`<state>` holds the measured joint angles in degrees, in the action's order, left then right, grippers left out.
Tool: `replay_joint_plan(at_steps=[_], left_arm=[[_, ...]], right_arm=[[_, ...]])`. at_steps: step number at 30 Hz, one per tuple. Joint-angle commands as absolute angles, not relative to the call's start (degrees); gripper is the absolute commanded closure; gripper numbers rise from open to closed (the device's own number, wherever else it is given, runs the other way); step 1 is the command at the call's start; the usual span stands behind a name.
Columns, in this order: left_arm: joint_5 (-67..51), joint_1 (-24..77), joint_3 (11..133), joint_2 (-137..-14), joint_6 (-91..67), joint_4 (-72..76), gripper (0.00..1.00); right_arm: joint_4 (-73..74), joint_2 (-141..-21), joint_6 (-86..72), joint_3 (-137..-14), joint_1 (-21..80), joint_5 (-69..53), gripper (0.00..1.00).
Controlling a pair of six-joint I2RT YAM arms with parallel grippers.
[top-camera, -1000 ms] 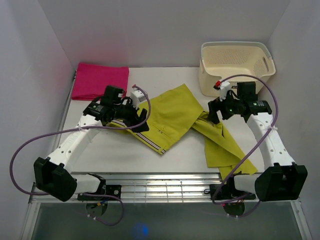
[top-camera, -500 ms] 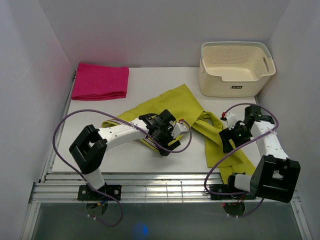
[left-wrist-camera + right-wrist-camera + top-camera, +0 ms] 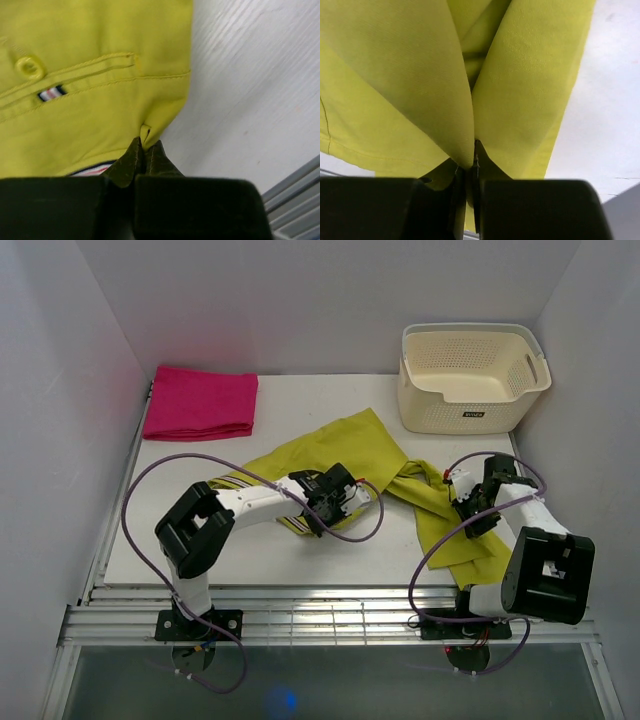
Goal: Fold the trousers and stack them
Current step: Flatten the trousers out
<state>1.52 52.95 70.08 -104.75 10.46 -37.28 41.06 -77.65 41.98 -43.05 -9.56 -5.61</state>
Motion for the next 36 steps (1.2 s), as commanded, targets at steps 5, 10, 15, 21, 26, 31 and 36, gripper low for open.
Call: replay_joint_plan(at_steps=[5,10,15,21,26,31,36], left_arm=[[-2.29,31.42,78.65,-82.99,18.18,-48.42,1.00],[-2.81,17.70,78.32,-72.89,22.85,-49.83,1.00],[-2.73,7.49,76.29,-66.63,22.15,-45.27,1.00],[1.58,-4.64,76.55,-64.42,21.09,-37.80,1.00],[1.06,-9.48,76.20,-67.06,23.82,-38.49,1.00],[-6.84,-9.93,74.71,-69.60,24.79,-41.75,1.00],[-6.07,-10.02,75.67,-74.35,23.47,-42.80,1.00]], right_arm=[[33.67,-68.65,58.69,-40.88,-17.57,1.67,0.92],[31.38,-61.11,71.00,-37.71,-24.06,0.62,0.92],[28.31,-55.20,87.05,-34.37,-32.94,-4.73,0.92],[26.28,-60.45,92.65,-36.90,-42.01,-6.77,0.92],[40.89,-71.00,89.40,-50.33,-42.45,-10.00,0.88],[54.65,-76.54,85.61,-63.00,-41.49,-17.40,0.74],[60.64,-77.78,85.87,-66.62,-40.43,-18.36,0.28]])
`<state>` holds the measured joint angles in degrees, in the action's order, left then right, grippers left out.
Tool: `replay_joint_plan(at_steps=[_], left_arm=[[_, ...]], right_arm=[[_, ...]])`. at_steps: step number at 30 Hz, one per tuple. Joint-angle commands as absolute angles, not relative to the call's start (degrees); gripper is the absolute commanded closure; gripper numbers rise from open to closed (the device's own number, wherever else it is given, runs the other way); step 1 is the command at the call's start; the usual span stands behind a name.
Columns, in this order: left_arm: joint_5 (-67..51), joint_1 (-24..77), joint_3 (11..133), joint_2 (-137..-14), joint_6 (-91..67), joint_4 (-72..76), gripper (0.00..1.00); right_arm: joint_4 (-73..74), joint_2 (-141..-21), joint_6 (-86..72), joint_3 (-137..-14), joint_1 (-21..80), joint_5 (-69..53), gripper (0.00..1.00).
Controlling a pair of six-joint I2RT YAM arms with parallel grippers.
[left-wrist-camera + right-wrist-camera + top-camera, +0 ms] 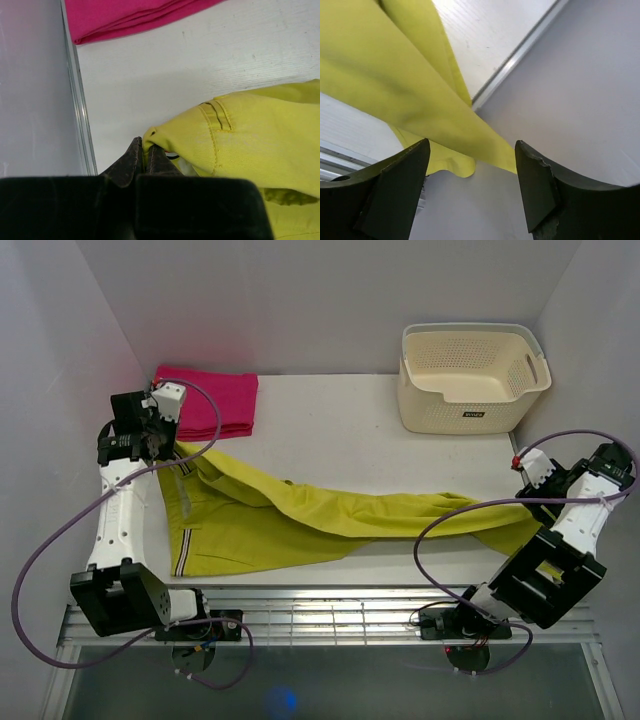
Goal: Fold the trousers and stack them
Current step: Flatten the trousers out
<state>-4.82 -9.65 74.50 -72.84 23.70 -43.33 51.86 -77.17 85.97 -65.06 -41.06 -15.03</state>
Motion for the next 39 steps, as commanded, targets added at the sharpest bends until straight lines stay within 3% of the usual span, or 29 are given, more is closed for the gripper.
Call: replay_joint_plan(at_steps=[1,8,14,22,28,39], left_arm=[[-5.72,-10.02,76.20,-75.14,23.55,-42.98,1.00],[-5.18,-10.46,79.36,-81.82,21.98,-44.56,1.00],[-5.10,-11.07,80.77,-84.55,22.23,-44.91,1.00],[-5.54,-12.22,82.70,-86.48,23.20,-45.79,1.00],[-6.24,-14.58,84.55,-87.63,23.56,-46.23,1.00],[-7.56,-16.79,84.46,-87.36,23.91,-46.50,1.00]], right_arm=[[60.73,-77.09,86.04,-66.53,-39.65,-18.54,0.25],[58.37,-71.55,89.73,-59.95,-34.28,-16.00,0.25],[46.77,-66.10,97.28,-49.32,-33.84,-8.27,0.23],[44.13,-66.18,101.33,-49.66,-34.98,-7.65,0.16],[37.97,-67.14,106.52,-44.22,-35.07,-2.38,0.22],[38.14,-66.53,114.08,-42.72,-38.32,-0.62,0.20]])
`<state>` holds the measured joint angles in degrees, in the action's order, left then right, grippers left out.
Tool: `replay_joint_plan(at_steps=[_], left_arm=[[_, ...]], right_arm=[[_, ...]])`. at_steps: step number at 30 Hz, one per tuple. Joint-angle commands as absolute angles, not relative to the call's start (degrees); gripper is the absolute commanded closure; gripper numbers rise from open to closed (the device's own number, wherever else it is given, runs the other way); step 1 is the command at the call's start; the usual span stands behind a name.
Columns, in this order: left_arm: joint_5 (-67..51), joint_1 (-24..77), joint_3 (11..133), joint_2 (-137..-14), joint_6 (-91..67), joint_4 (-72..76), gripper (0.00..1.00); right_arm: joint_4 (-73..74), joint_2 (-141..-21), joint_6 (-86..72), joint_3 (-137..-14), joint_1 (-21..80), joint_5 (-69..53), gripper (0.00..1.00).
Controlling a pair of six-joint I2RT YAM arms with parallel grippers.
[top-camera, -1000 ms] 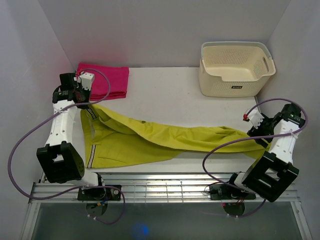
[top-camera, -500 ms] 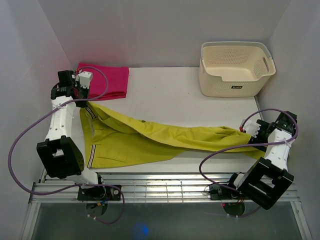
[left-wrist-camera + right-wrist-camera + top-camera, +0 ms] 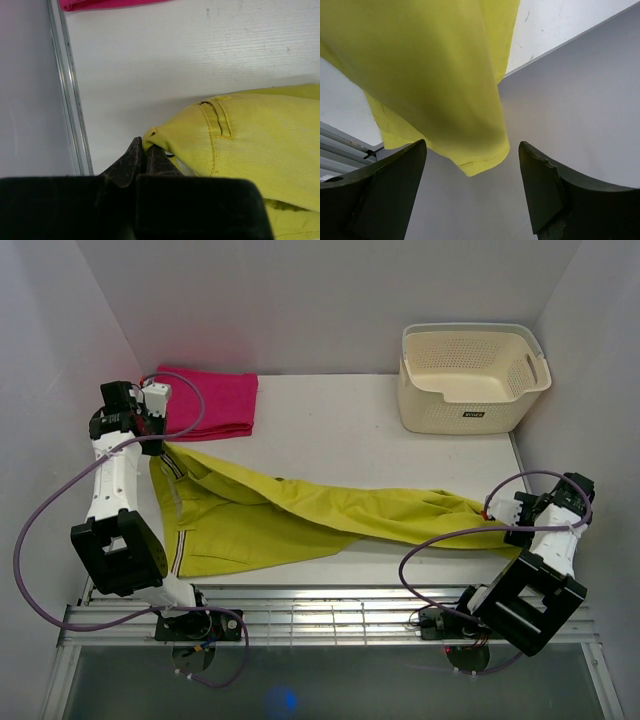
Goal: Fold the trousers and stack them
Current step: Flatten the trousers out
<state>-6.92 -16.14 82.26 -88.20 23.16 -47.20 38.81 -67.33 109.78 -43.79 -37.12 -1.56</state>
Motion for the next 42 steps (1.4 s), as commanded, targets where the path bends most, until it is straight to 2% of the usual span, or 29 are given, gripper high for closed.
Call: replay_joint_plan(at_steps=[1,6,9,10,13,24,28,32,35,37,38,40,41,42], left_arm=[[-7.47,-17.05,84.46,-87.62,24.17,-46.49,1.00],[-7.82,-17.49,85.60,-88.33,24.35,-46.58,1.00],[-7.74,-17.58,86.22,-88.86,24.34,-46.84,1.00],[-7.73,-17.67,86.57,-88.94,24.26,-46.93,1.00],[-8.08,-18.28,86.31,-88.16,24.08,-47.28,1.00],[-12.74,-27.94,75.78,-70.94,26.63,-44.39,1.00],[-14.41,-29.00,73.04,-67.33,26.54,-41.84,1.00],[-16.61,-28.92,75.57,-73.90,24.53,-39.99,1.00],[-17.32,-27.17,84.85,-88.80,21.28,-39.99,1.00],[-14.69,-23.58,92.25,-97.95,19.79,-38.86,1.00],[-13.46,-22.42,96.64,-104.35,18.73,-38.93,1.00],[-8.99,-21.01,107.19,-112.29,18.02,-40.51,1.00],[-9.05,-20.74,111.32,-117.11,18.37,-42.61,0.90],[-11.92,-20.66,117.71,-119.16,20.46,-50.63,0.47]], right_arm=[[37.97,-66.62,114.69,-42.45,-38.58,-0.53,0.20],[32.97,-66.88,116.54,-38.94,-39.02,-1.40,0.23],[28.83,-67.41,116.28,-38.14,-38.94,-2.02,0.52],[29.00,-67.50,115.58,-38.67,-39.02,-2.37,0.68],[30.84,-67.06,112.33,-41.74,-39.29,-4.30,0.92],[45.16,-62.58,110.40,-54.22,-50.79,-19.32,0.92],[45.80,-64.77,105.13,-58.96,-50.02,-23.55,0.92],[37.55,-70.74,90.90,-61.34,-39.13,-16.27,0.92],[30.18,-81.52,79.31,-65.02,-28.59,-5.93,0.92],[29.36,-94.75,72.63,-73.34,-24.53,-1.43,0.92],[31.53,-99.97,69.03,-82.35,-23.74,-0.28,0.92],[34.62,-107.80,67.24,-90.50,-22.68,3.49,0.89],[36.11,-108.97,67.06,-92.79,-22.24,4.12,0.68],[41.43,-108.55,67.84,-95.86,-21.89,3.00,0.16]])
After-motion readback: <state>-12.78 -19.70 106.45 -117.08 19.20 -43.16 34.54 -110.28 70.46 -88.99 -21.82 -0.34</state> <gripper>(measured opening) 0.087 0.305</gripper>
